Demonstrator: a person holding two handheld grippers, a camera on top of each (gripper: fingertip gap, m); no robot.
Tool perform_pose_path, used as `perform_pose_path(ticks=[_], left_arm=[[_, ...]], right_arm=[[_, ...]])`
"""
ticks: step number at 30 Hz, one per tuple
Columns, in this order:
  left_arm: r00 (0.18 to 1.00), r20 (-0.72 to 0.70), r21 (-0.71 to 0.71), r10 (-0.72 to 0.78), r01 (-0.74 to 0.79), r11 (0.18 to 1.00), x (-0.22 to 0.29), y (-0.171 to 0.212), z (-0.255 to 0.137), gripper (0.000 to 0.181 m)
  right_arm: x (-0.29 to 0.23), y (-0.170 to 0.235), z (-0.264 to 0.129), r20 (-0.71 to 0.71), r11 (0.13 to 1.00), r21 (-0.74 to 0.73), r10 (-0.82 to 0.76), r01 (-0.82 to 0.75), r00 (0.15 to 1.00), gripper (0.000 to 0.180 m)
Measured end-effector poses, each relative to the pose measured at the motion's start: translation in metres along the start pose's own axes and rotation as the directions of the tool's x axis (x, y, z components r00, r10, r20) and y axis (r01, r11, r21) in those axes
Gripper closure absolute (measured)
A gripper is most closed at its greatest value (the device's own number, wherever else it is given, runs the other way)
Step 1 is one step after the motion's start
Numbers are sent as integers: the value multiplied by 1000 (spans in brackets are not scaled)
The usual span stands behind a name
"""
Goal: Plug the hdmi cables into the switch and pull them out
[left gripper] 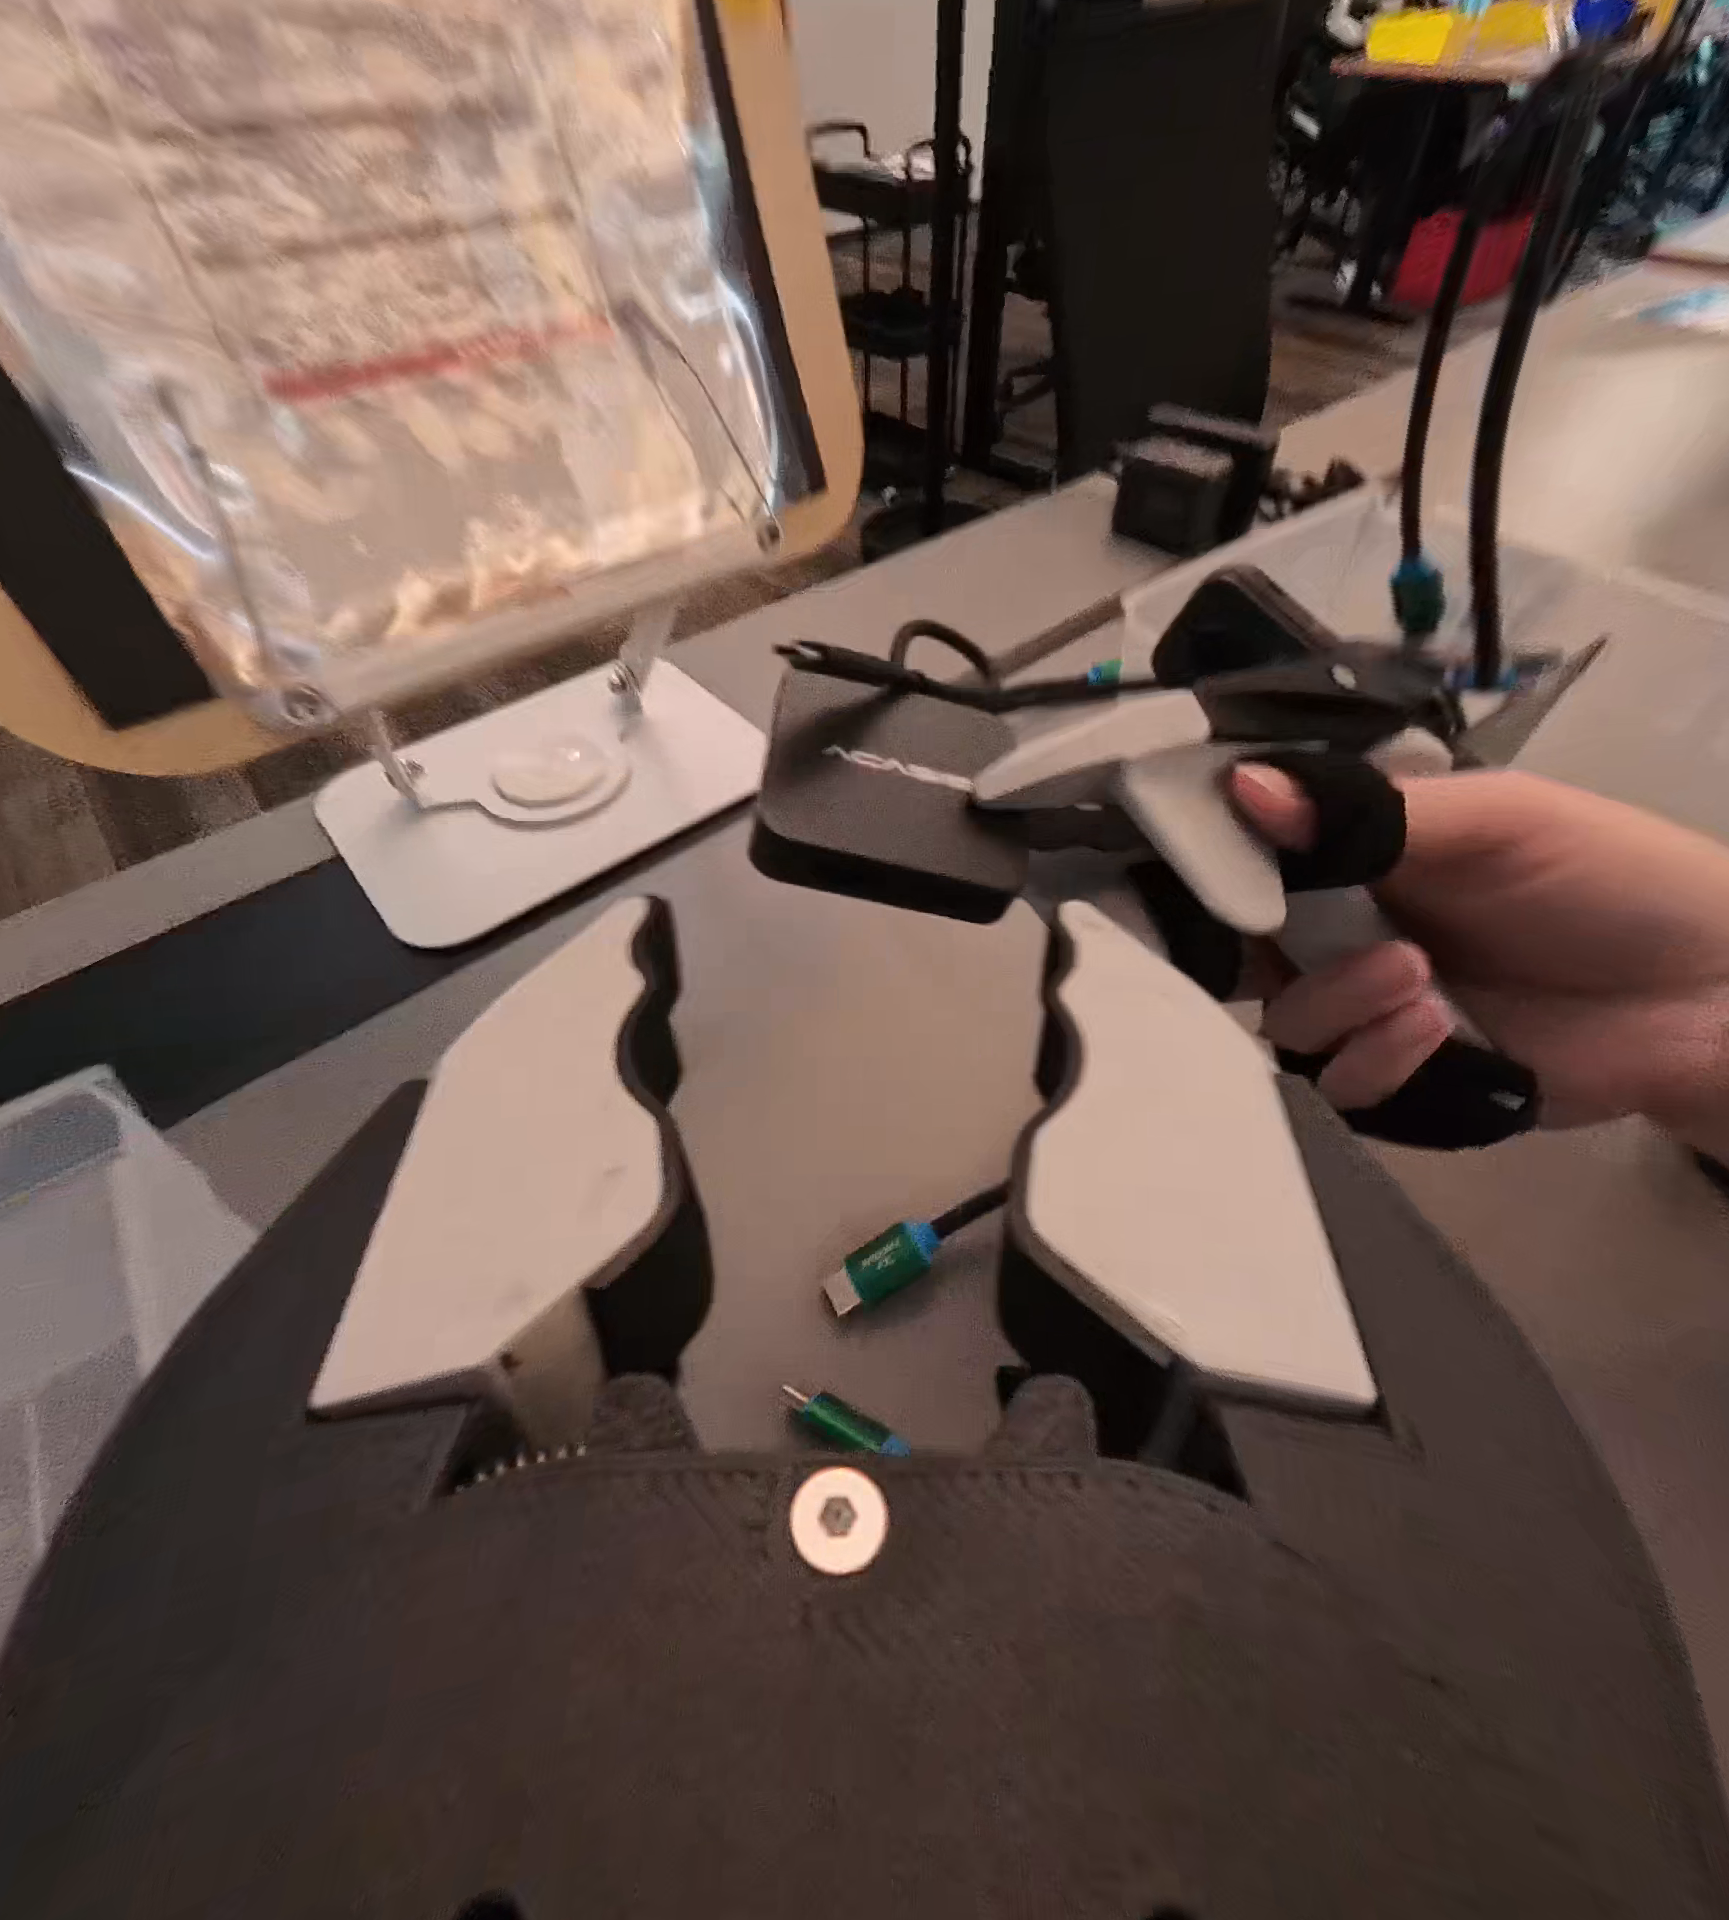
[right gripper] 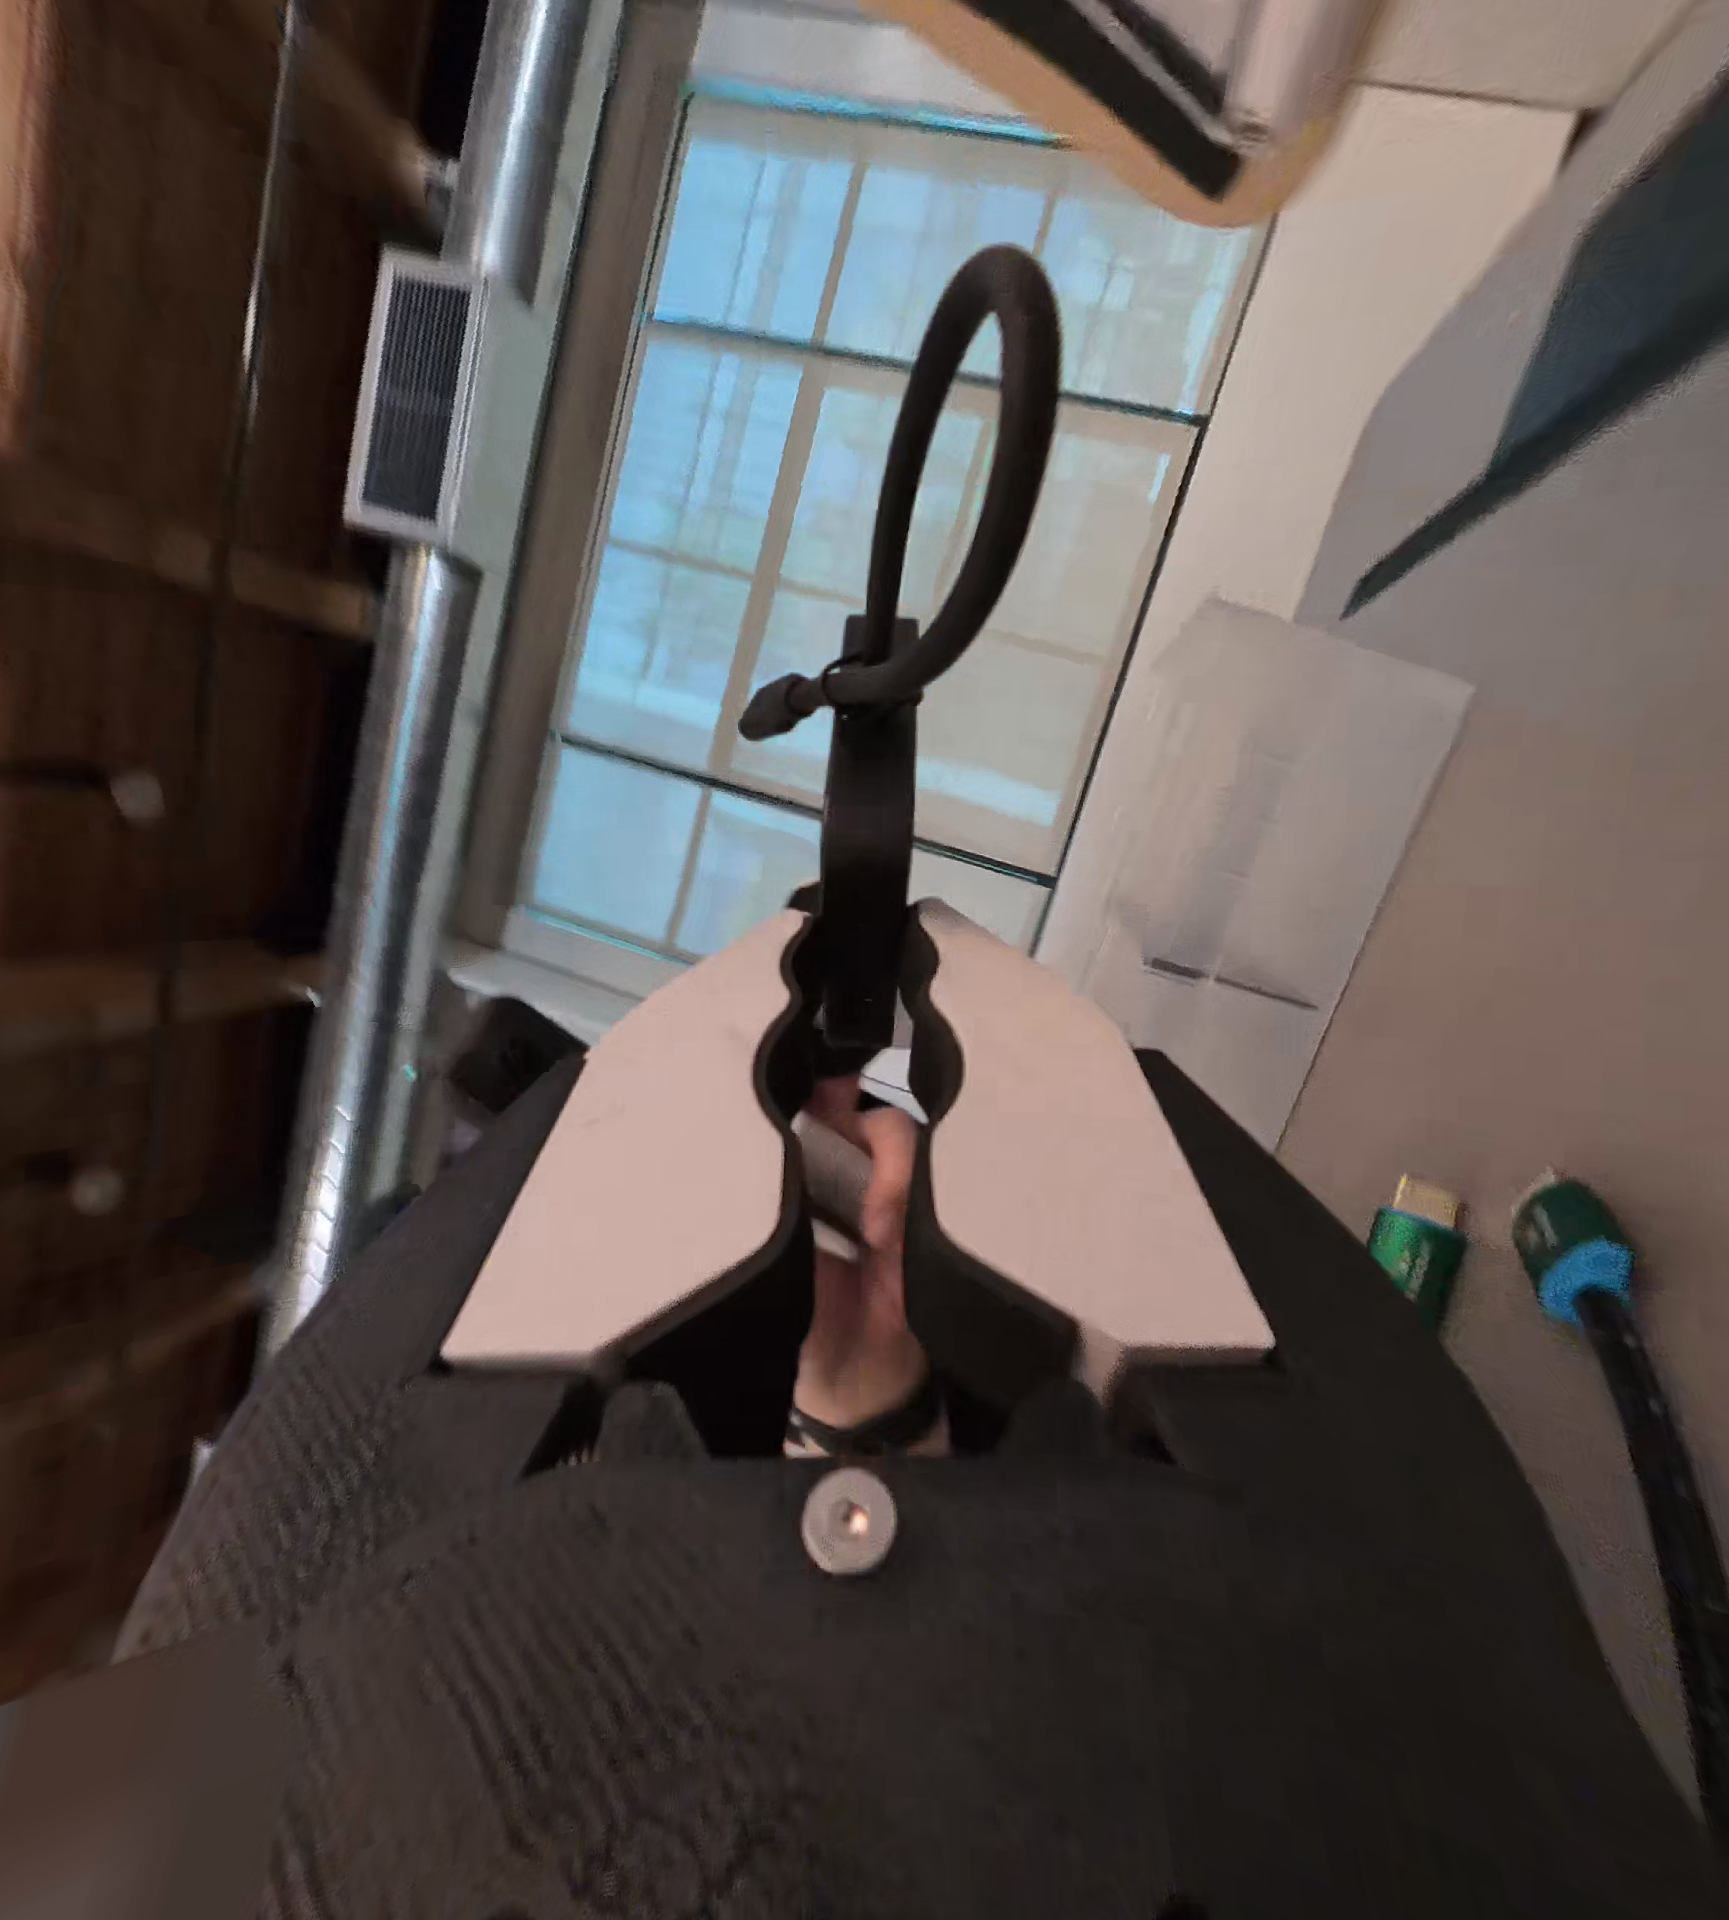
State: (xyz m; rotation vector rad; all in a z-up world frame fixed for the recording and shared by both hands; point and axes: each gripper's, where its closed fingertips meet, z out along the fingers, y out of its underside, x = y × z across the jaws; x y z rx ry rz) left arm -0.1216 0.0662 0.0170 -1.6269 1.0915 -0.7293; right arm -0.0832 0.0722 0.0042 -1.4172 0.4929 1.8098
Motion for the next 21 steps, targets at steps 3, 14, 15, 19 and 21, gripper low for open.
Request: perform_pose_path(ticks=[3, 14, 15, 19, 21], left_arm=[[978, 98, -95, 185, -176, 980, -6, 37, 19, 88], [985, 76, -233, 155, -134, 963, -17, 78, 54, 109], [990, 59, -262, 126, -107, 959, -18, 86, 56, 109], [1000, 12, -290, -15, 18, 957, -25, 106, 63, 109], [999, 22, -329, -41, 46, 943, -35, 119, 65, 109]], right_arm=[[29, 6, 1, -68, 998, 25, 54, -52, 996, 165], [67, 25, 4, -141, 982, -121, 129, -146, 982, 165], [72, 25, 3, -165, 977, -150, 128, -153, 978, 162], [90, 31, -4, -295, 945, -324, -59, -41, 954, 148], [101, 28, -11, -376, 919, -390, -217, 59, 901, 148]])
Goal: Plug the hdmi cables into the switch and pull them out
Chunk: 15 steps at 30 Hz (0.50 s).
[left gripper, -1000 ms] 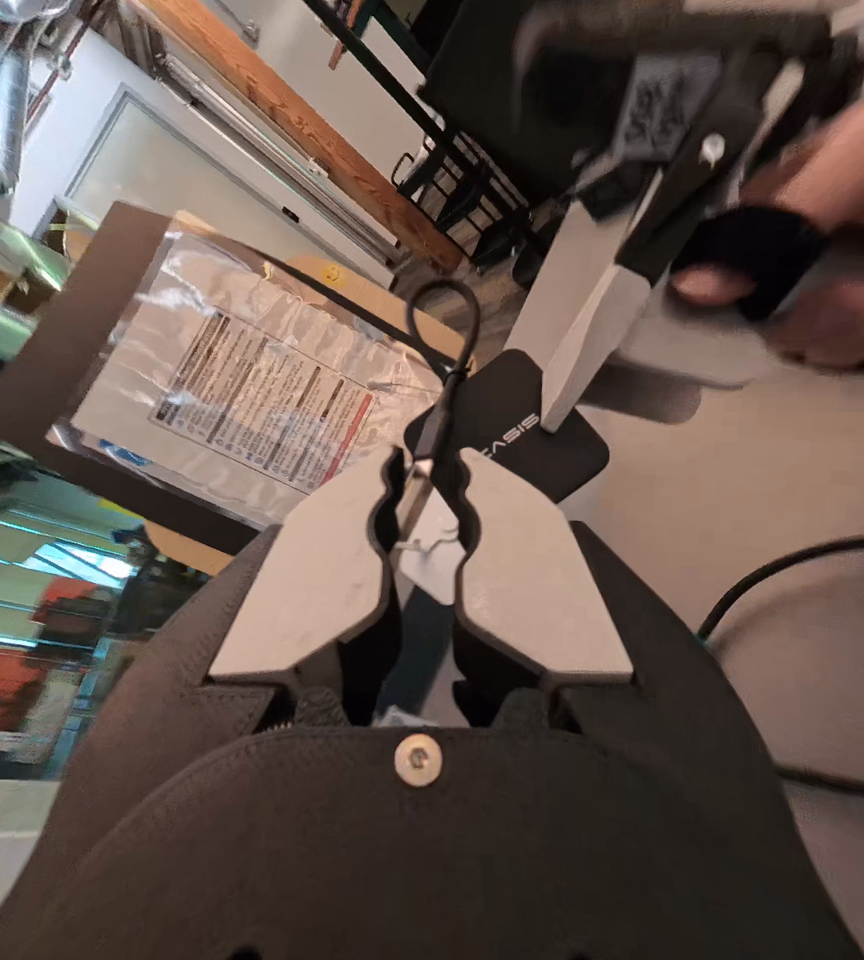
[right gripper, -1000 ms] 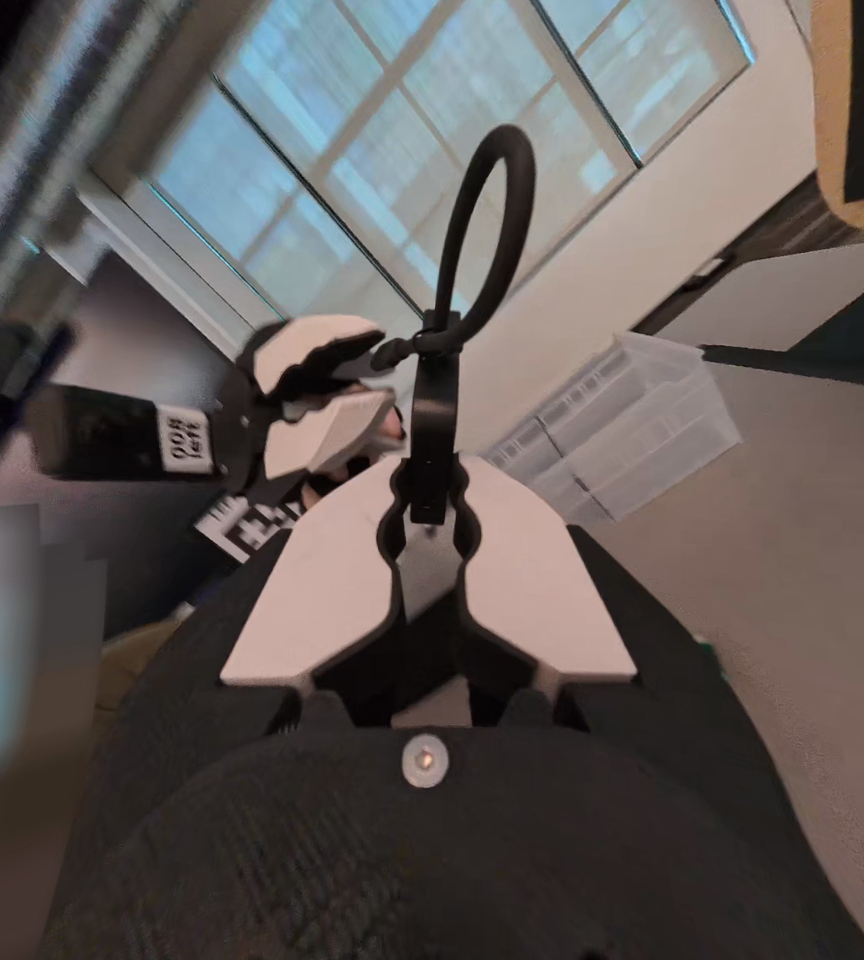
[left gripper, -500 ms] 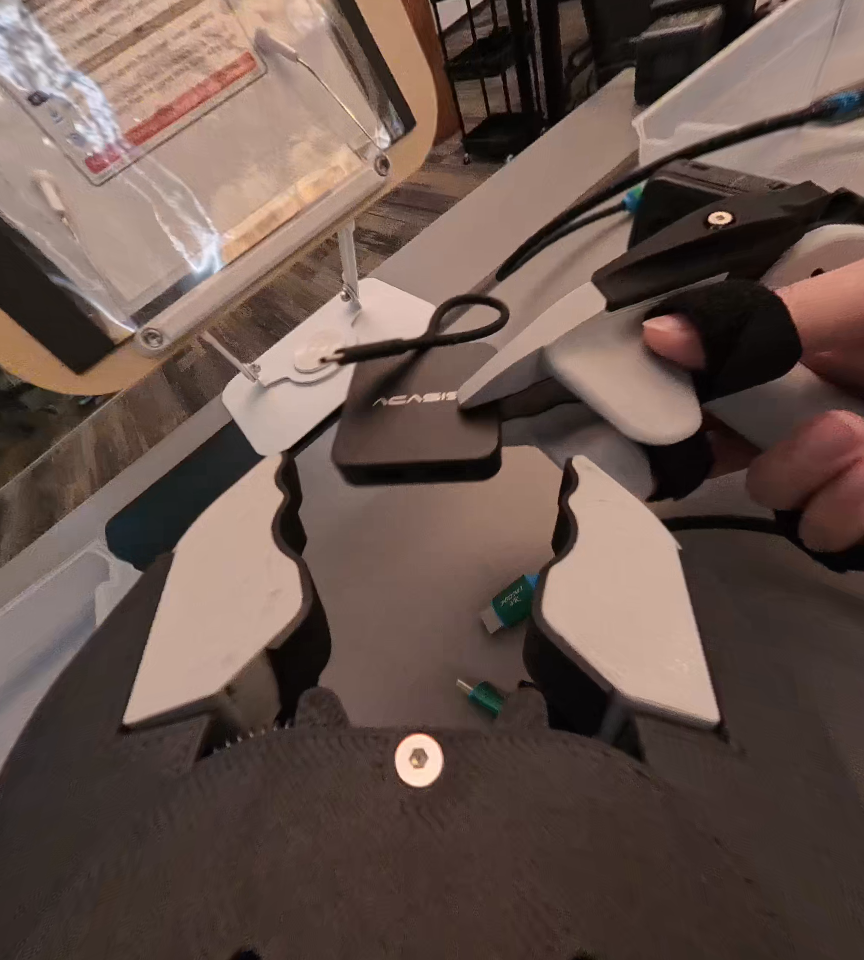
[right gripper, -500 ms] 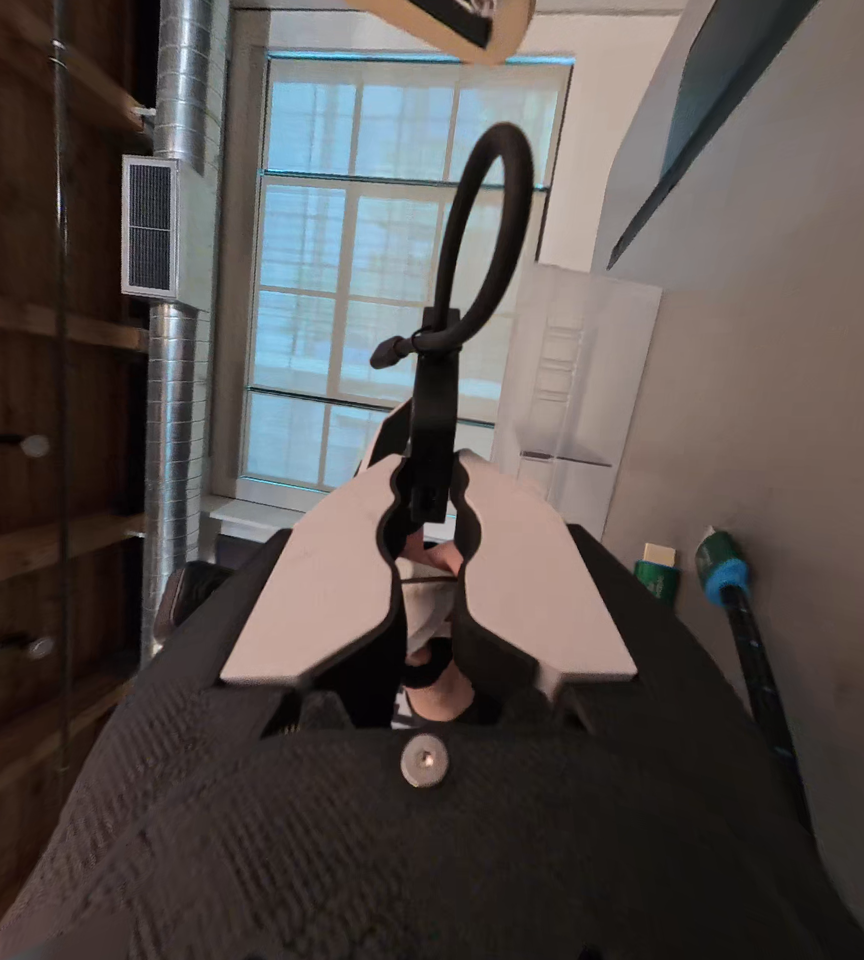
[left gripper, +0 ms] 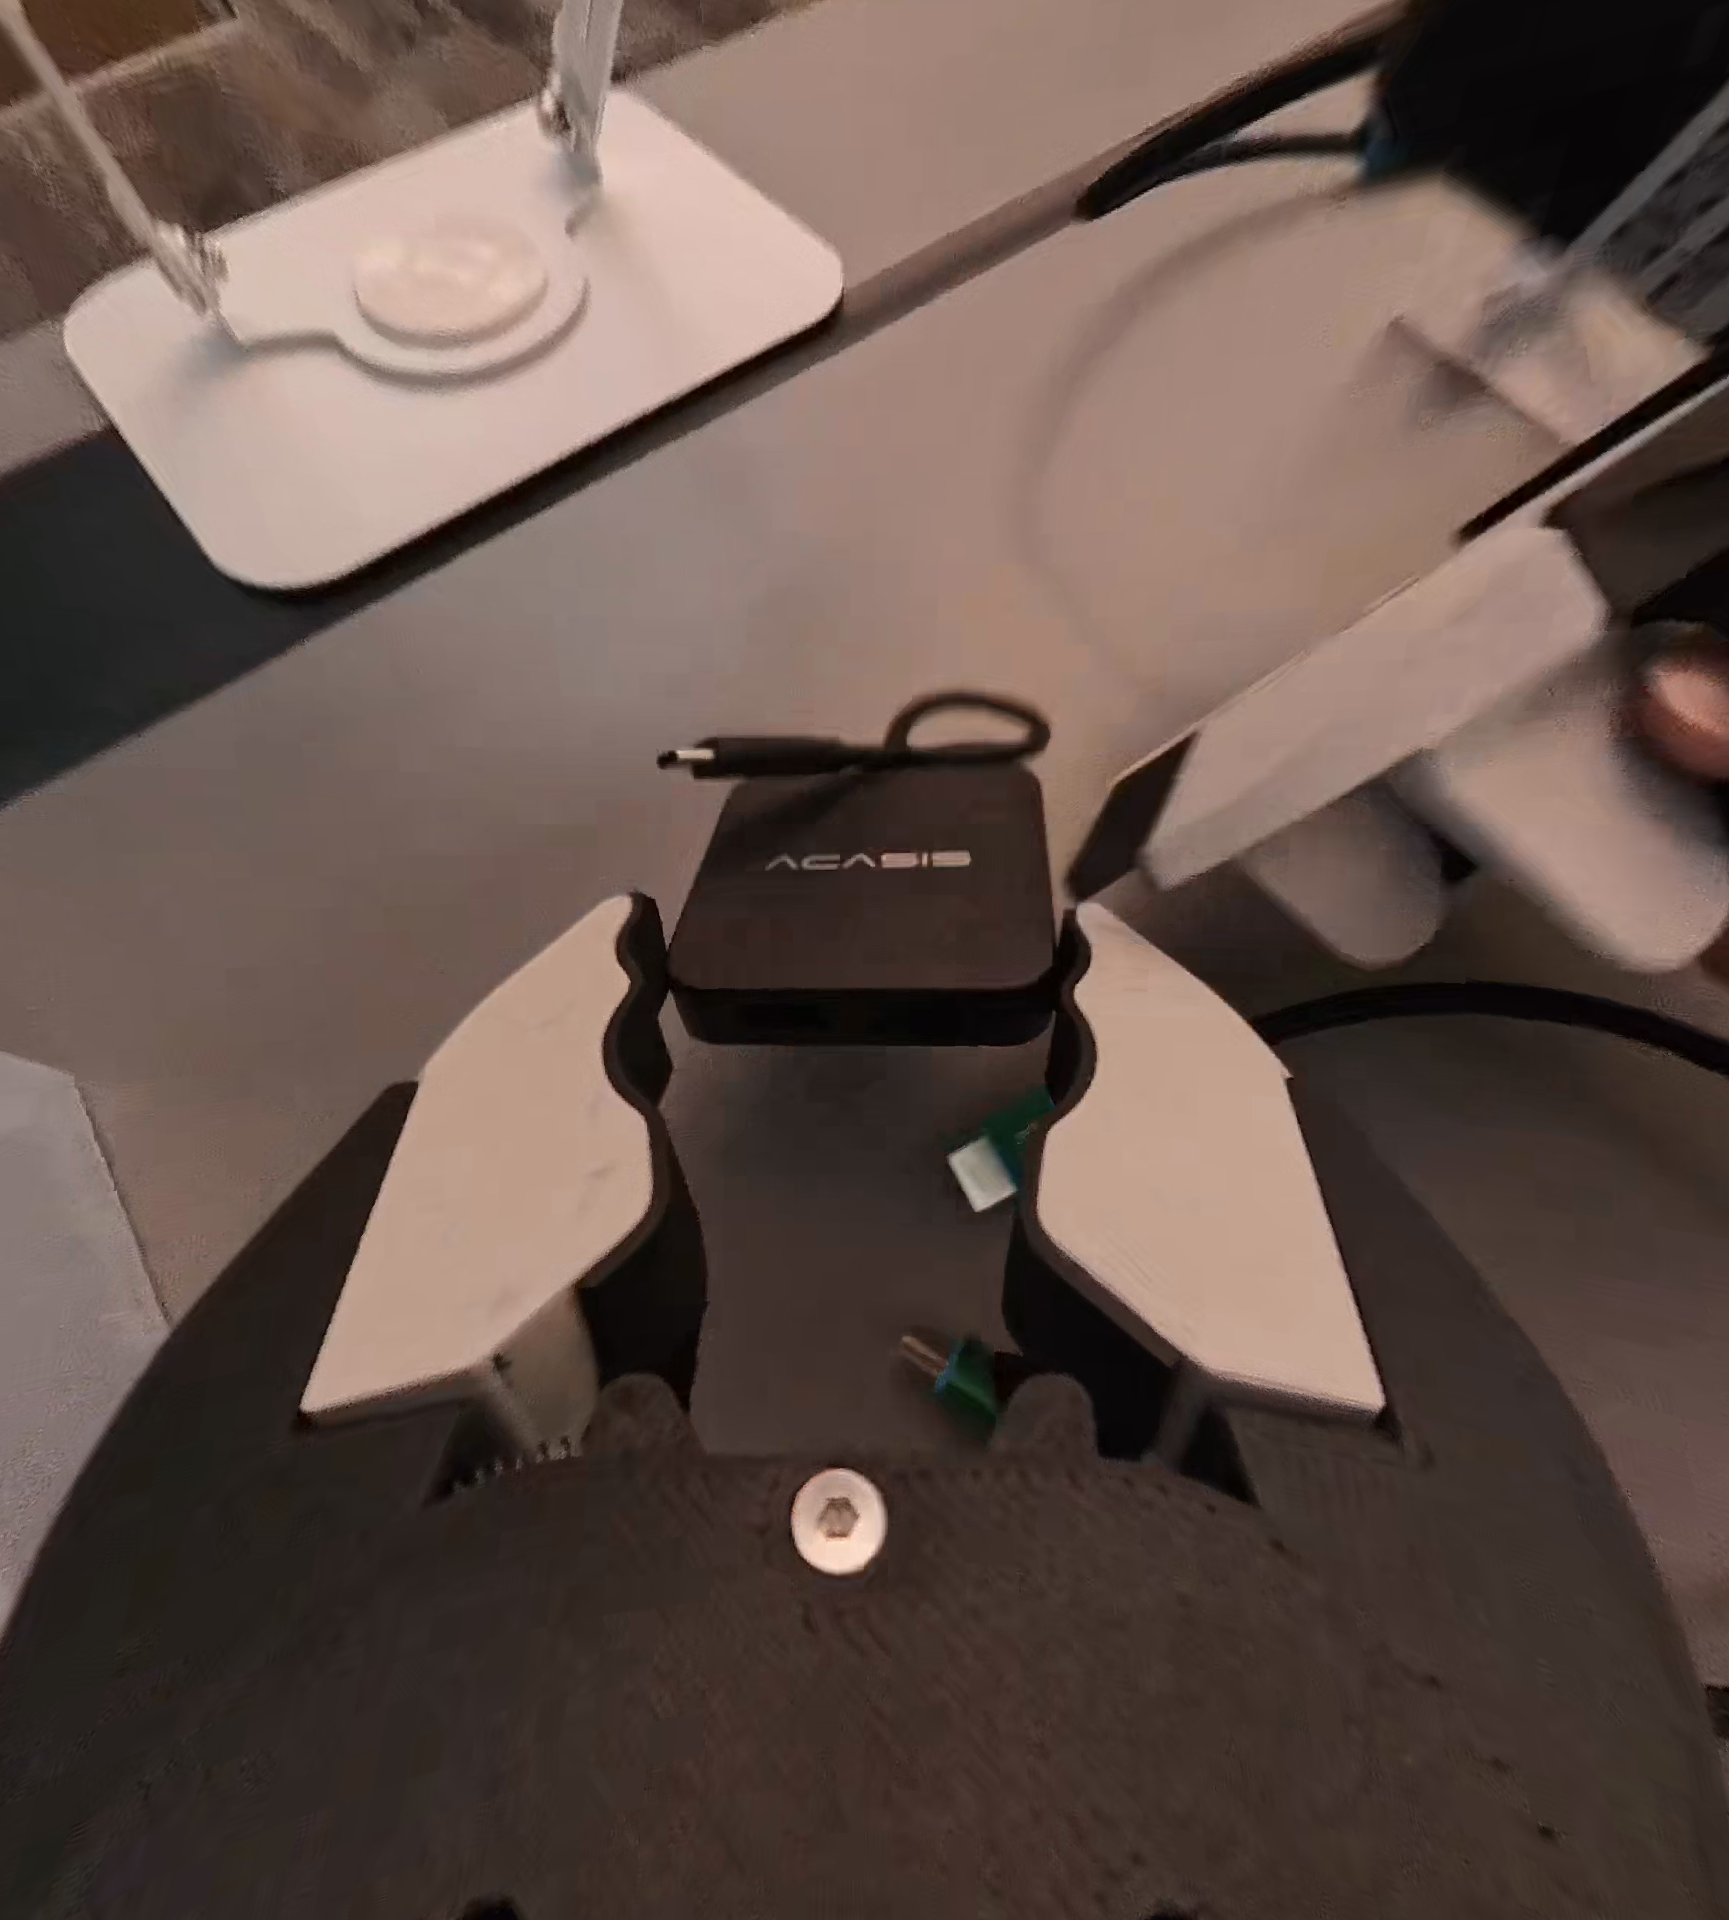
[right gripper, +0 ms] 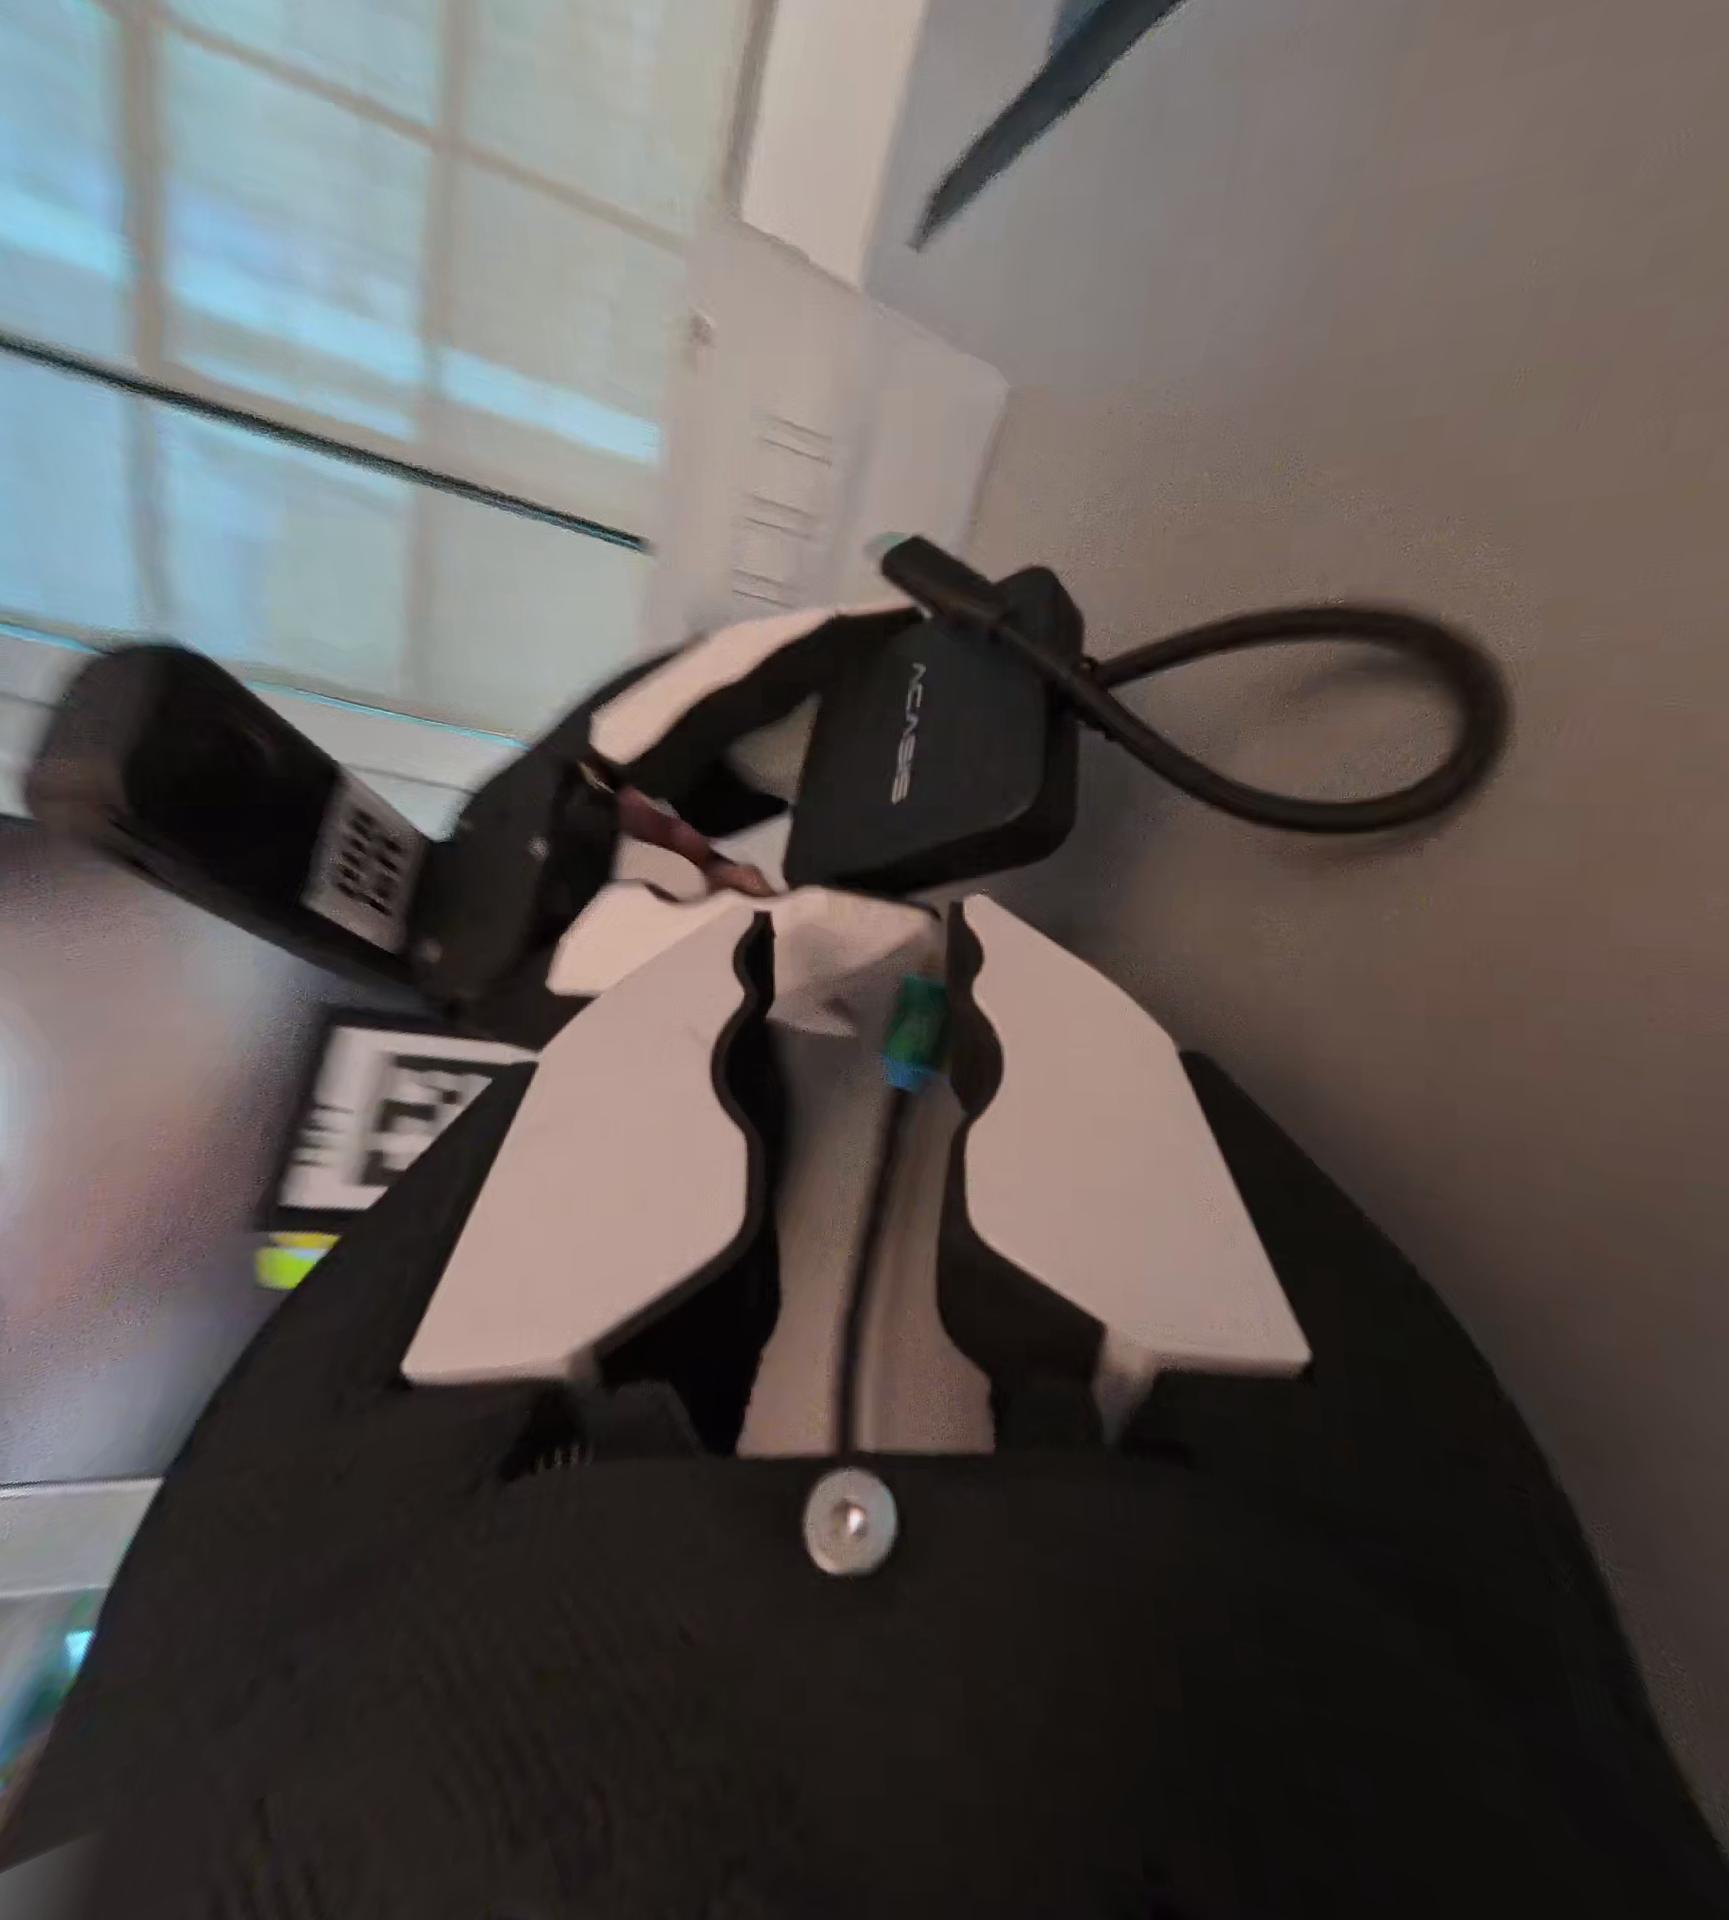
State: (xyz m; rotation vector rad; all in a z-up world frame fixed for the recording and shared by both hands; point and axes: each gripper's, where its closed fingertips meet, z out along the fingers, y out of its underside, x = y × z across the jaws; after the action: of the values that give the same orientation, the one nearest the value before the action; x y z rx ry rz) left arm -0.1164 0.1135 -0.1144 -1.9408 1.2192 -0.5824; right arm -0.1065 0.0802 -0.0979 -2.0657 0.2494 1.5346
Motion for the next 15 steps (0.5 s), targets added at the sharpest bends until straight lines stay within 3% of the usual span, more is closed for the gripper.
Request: perform_pose_path(ticks=[3, 6, 8, 10, 13, 15], left_arm=[[1000, -8, -61, -27, 26, 998, -8, 19, 7, 109], [1000, 11, -141, -10, 11, 990, -13, 35, 12, 109], [1000, 26, -191, -7, 12, 981, -17, 45, 15, 109], [998, 14, -183, -61, 62, 981, -17, 44, 15, 109], [993, -15, -133, -117, 114, 985, -17, 33, 9, 109], [993, -6, -54, -119, 119, 991, -20, 18, -2, 111]], right_arm=[[23, 9, -5, -212, 976, -139, -194, 167, 958, 146], [15, 10, -4, -228, 926, -193, -364, 324, 903, 155], [13, 23, -2, -222, 850, -315, -498, 422, 838, 155], [25, 31, -7, -265, 722, -457, -668, 519, 696, 151], [43, 30, -13, -278, 482, -602, -874, 637, 398, 146], [50, 42, -12, -231, 422, -671, -901, 610, 368, 143]])
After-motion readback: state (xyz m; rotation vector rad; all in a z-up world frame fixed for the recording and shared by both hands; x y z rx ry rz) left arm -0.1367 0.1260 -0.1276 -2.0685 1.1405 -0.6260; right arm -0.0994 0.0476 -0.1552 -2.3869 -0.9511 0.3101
